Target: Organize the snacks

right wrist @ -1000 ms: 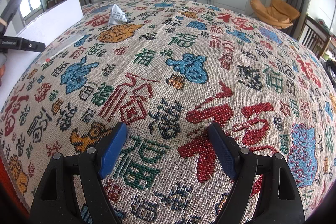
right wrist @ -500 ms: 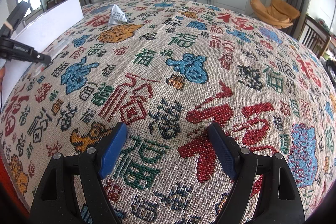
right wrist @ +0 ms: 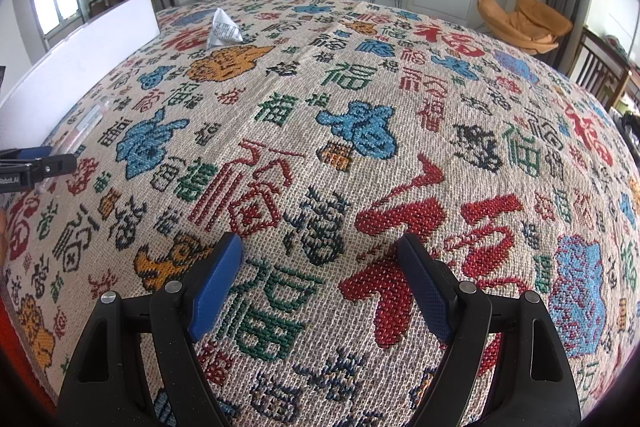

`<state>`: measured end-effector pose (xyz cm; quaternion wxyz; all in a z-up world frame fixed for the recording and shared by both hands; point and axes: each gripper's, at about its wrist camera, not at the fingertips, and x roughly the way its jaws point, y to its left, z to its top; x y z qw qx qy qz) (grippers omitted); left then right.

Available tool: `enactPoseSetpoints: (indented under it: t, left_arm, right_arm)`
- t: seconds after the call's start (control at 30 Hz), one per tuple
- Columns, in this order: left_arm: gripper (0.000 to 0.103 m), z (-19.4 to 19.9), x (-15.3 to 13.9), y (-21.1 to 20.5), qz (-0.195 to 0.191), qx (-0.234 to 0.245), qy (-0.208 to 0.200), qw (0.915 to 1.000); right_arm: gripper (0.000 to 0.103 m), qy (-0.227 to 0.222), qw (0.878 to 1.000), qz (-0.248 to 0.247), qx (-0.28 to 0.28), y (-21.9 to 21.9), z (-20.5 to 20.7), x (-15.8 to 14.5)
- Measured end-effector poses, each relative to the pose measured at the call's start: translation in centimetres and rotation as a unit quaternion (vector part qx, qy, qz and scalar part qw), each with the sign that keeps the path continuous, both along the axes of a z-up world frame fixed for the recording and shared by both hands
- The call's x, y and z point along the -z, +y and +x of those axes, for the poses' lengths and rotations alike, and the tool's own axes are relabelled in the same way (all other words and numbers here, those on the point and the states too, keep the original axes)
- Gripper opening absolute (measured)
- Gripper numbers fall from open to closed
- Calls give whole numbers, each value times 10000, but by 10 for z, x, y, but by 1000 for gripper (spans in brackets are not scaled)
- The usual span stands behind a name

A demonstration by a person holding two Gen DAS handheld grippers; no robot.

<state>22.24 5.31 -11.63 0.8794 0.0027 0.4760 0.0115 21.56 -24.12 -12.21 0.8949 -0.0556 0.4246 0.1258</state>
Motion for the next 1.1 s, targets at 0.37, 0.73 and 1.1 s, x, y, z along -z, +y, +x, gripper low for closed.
enactPoseSetpoints:
  t: [0.37, 0.73, 1.1]
  left_arm:
    - [103, -4, 3, 5, -72, -125, -180, 9997]
    - [103, -3, 3, 5, -83, -147, -202, 9997]
    - [103, -2, 3, 5, -86, -161, -205, 9996]
  right_arm:
    - [85, -353, 9948, 297, -907, 76, 76, -41]
    - [82, 166, 9957, 14, -911, 175, 240, -15]
    - [45, 190, 9925, 834, -877, 109, 191, -41]
